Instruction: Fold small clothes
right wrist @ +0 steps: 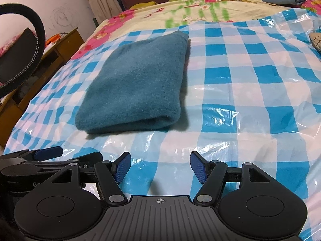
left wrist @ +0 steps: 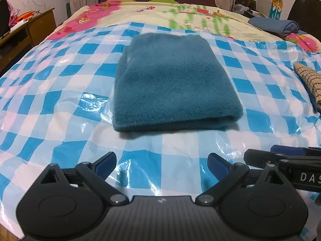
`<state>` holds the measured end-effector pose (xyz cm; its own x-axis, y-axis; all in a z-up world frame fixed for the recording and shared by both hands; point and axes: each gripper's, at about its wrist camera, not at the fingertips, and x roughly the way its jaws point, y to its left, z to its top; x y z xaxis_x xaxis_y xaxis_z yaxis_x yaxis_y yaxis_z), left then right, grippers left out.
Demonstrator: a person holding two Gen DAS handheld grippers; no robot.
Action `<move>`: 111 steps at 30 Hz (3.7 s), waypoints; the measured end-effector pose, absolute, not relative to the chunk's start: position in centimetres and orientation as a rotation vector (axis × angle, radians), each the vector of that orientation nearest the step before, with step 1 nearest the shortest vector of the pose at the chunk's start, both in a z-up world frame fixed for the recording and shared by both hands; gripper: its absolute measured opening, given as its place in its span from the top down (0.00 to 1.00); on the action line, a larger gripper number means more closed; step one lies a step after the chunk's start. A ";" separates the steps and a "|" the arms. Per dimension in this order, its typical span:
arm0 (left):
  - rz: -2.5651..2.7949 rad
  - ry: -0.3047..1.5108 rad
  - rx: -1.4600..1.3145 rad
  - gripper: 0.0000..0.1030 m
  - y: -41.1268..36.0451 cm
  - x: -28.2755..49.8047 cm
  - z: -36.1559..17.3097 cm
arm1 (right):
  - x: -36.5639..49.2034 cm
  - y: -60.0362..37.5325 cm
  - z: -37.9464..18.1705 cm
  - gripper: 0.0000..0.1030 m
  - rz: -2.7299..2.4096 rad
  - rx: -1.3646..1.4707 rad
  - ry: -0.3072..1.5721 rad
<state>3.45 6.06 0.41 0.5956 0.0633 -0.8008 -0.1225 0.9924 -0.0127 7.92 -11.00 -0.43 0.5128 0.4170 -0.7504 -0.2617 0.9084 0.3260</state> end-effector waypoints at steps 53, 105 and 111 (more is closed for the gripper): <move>0.165 0.992 -0.064 0.00 5.9 3.0 -0.5 | 7.4 -10.8 -2.0 0.34 0.371 0.134 0.982; 0.193 1.004 -0.028 0.00 5.7 3.0 -0.7 | 7.4 -10.6 -2.4 0.33 0.357 0.120 1.006; 0.196 1.001 -0.022 0.00 5.6 2.8 -0.5 | 7.4 -10.6 -2.4 0.33 0.356 0.123 1.006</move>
